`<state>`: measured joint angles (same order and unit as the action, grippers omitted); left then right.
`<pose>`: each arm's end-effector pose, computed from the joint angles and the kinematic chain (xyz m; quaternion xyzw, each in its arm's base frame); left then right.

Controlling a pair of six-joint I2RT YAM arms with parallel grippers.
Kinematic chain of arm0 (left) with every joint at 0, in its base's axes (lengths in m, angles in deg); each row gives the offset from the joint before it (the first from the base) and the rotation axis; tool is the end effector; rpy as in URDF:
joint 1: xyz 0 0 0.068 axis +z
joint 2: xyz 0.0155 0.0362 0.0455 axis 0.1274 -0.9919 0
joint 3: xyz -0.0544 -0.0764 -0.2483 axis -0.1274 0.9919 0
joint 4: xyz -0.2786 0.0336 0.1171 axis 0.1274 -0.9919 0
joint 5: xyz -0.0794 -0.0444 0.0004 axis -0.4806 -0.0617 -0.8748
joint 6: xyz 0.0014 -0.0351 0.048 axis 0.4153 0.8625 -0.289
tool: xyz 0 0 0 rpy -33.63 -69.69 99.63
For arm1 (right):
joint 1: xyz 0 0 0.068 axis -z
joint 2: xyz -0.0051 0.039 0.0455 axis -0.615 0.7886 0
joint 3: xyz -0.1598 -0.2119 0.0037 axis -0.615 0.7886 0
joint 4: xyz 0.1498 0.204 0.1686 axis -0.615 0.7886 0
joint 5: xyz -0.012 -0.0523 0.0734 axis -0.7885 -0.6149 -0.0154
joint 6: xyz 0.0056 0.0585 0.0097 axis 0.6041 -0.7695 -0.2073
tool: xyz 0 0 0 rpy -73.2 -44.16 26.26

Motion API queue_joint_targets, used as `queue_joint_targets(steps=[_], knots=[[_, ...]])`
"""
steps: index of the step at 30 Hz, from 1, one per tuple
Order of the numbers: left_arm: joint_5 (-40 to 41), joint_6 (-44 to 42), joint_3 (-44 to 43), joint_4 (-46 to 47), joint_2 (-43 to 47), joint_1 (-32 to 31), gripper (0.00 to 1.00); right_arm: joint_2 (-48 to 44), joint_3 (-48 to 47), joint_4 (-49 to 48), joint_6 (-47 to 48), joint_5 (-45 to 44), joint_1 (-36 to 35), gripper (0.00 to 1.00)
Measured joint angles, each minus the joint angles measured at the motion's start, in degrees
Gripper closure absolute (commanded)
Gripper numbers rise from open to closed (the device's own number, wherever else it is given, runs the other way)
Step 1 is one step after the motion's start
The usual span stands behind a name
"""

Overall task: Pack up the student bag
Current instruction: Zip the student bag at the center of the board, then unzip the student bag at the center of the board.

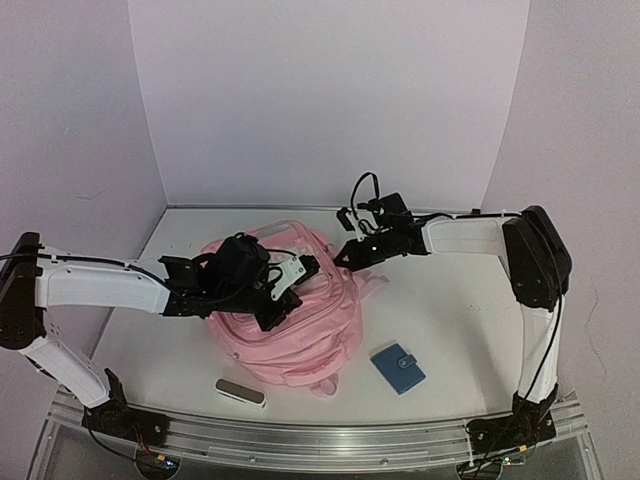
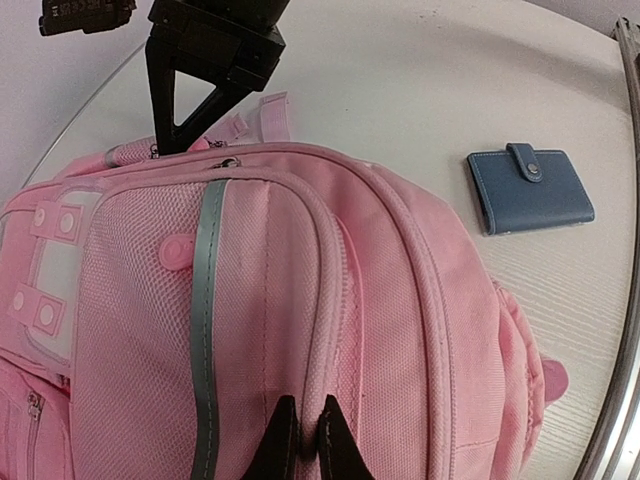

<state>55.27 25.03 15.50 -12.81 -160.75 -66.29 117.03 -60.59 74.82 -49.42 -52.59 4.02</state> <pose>0.1919 -0.3164 0.1974 0.5063 0.7427 -0.1662 0.4055 0.4055 0.2953 0.1568 -0.3113 0.8340 0.3246 0.3196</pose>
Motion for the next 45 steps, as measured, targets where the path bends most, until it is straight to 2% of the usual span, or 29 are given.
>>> queue_joint_targets(steps=[8, 13, 23, 29, 33, 34, 35, 36, 38, 40, 41, 43, 45], knots=[[-0.21, 0.11, -1.14, -1.15, -1.01, 0.9, 1.0, 1.63, -0.72, -2.59, -3.05, -0.31, 0.06, 1.0], [-2.13, -0.23, -4.02, -2.32, -3.56, 1.79, 1.0, -0.1, 4.67, -7.65, -6.37, -4.41, 0.09, 1.0], [-5.72, -4.47, -13.56, -2.04, -12.37, 1.96, 1.0, -13.87, 20.82, -9.55, -13.25, -14.08, 4.22, 1.0], [-9.61, -4.39, -11.81, -0.14, -11.58, 3.74, 1.0, -23.4, 29.83, -9.04, -18.16, -16.18, 4.54, 1.0], [-12.08, -3.61, -7.17, 1.37, -7.9, 5.91, 0.98, -29.44, 34.45, -8.98, -19.58, -10.76, 4.56, 1.0], [-12.41, -3.19, -6.18, 1.21, -6.85, 6.23, 0.97, -30.77, 35.37, -8.94, -19.55, -9.24, 4.58, 0.97], [-12.69, -2.78, -5.36, 0.93, -5.9, 6.44, 0.96, -32.08, 36.17, -8.79, -19.4, -7.73, 4.59, 0.87], [-12.92, -2.36, -4.8, 0.37, -5.09, 6.48, 0.93, -33.37, 36.71, -8.33, -19.19, -6.17, 4.61, 0.71], [-12.98, -1.01, -4.11, -1.63, -3.98, 6.49, 0.79, -35.98, 36.85, -6.08, -18.32, -5.91, 5.49, 0.36], [-11.64, 1.83, -3.02, -4.1, -2.74, 6.66, 0.68, -39.41, 36.84, -4.25, -17.74, -6.52, 7.9, 0.17], [-10.68, 3.35, -2.31, -5.21, -1.98, 6.97, 0.64, -40.98, 36.84, -3.86, -17.47, -6.73, 8.9, 0.12], [-8.81, 7.15, -0.97, -7.14, -0.34, 8.01, 0.49, -43.79, 36.73, -3.27, -16.75, -6.54, 9.94, 0.06], [-7.51, 11.38, -0.27, -8.51, 1.01, 8.91, 0.35, -45.18, 36.19, -2.95, -16.04, -5.12, 9.86, 0.04]])
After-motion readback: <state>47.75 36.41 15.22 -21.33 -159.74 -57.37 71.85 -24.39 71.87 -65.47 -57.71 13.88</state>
